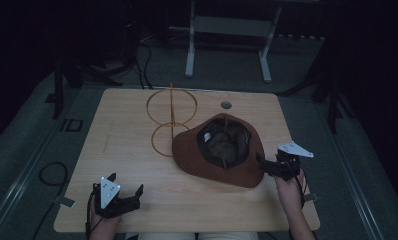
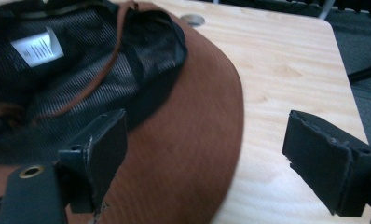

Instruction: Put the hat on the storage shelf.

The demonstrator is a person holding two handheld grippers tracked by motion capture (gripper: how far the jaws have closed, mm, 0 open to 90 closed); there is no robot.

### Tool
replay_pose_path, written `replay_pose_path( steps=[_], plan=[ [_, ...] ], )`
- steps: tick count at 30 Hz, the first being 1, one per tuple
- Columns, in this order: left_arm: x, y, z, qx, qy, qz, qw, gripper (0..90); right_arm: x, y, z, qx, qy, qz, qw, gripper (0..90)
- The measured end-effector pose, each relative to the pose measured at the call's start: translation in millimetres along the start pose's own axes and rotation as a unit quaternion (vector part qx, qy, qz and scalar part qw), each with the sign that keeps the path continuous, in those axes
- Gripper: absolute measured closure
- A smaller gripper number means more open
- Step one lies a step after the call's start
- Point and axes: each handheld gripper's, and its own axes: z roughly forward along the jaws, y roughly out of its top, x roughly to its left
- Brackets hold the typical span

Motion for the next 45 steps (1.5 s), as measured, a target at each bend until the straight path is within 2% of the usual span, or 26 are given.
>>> replay_pose_path(
  steps=[3, 5, 6, 8, 13, 15, 17, 22, 26, 28, 29, 30, 32, 37, 38, 39, 43, 45],
  plan=[
    [-4.4, 2.2, -2.1, -0.009, -0.014, 0.012, 0.9998, 2.2, 7.8, 11.9, 6.8, 0.003, 0.013, -0.011, 0.9998, 12.5],
    [-5.1, 2.7, -2.3, -0.011, -0.021, 0.013, 0.9996, 2.2, 11.9, 17.6, 11.7, 0.003, 0.01, -0.015, 0.9998, 12.8],
    [-7.2, 2.2, -1.5, -0.009, -0.026, 0.017, 0.9995, 2.2, 14.1, 20.1, 14.1, 0.003, 0.01, -0.018, 0.9998, 15.9],
    [-9.0, 1.5, -0.2, 0.001, -0.028, 0.02, 0.9994, 2.2, 16.7, 26.1, 20.7, 0.013, 0.016, -0.019, 0.9996, 14.9],
    [-9.5, 1.8, 0.1, 0.0, -0.034, 0.015, 0.9993, 2.2, 20.0, 40.5, 39.0, 0.019, 0.024, -0.02, 0.9993, 15.8],
    [-9.2, 1.9, -0.3, -0.001, -0.035, 0.015, 0.9993, 2.2, 19.3, 45.5, 47.4, 0.025, 0.029, -0.022, 0.999, 23.0],
    [-8.7, 1.9, -0.6, 0.002, -0.037, 0.012, 0.9992, 2.3, 19.2, 47.5, 51.6, 0.025, 0.024, -0.026, 0.9991, 24.3],
    [-8.8, 2.5, -1.3, 0.007, -0.034, 0.012, 0.9993, 2.3, 18.9, 56.8, 77.7, 0.051, 0.007, -0.04, 0.9979, 24.3],
    [-8.9, 3.4, -2.4, 0.005, -0.036, 0.008, 0.9993, 2.2, 16.6, 59.7, 89.3, 0.058, 0.007, -0.036, 0.9976, 24.6],
    [-8.7, 3.7, -2.5, 0.007, -0.037, 0.007, 0.9992, 2.2, 14.9, 61.2, 100.1, 0.072, 0.008, -0.025, 0.9971, 26.6],
    [-8.7, 3.7, -2.5, 0.007, -0.037, 0.007, 0.9992, 2.2, 14.9, 61.2, 100.1, 0.072, 0.008, -0.025, 0.9971, 26.6],
    [-8.6, 3.9, -1.9, 0.012, -0.037, 0.008, 0.9992, 2.2, 15.9, 60.6, 106.7, 0.077, -0.002, -0.029, 0.9966, 26.5],
    [-8.3, 3.5, -1.9, 0.015, -0.035, 0.005, 0.9993, 2.2, 16.2, 59.8, 113.0, 0.084, -0.004, -0.025, 0.9962, 26.5],
    [-7.9, 4.1, -2.6, 0.014, -0.036, 0.004, 0.9992, 2.3, 18.4, 55.3, 125.1, 0.114, -0.019, -0.031, 0.9929, 30.0],
    [-7.8, 4.0, -2.4, 0.015, -0.037, 0.005, 0.9992, 2.2, 17.2, 51.7, 130.8, 0.131, -0.018, -0.019, 0.9911, 33.9],
    [-8.1, 3.8, -2.3, 0.016, -0.035, 0.004, 0.9993, 2.3, 17.4, 50.1, 132.8, 0.133, -0.018, -0.014, 0.9909, 34.0],
    [-9.1, 4.0, -1.6, 0.024, -0.032, 0.009, 0.9992, 2.3, 20.9, 48.2, 137.1, 0.136, -0.028, -0.026, 0.99, 33.6],
    [-9.7, 4.5, -1.4, 0.026, -0.027, 0.01, 0.9993, 2.2, 24.2, 48.1, 141.8, 0.146, -0.039, -0.039, 0.9878, 33.7]
  ],
)
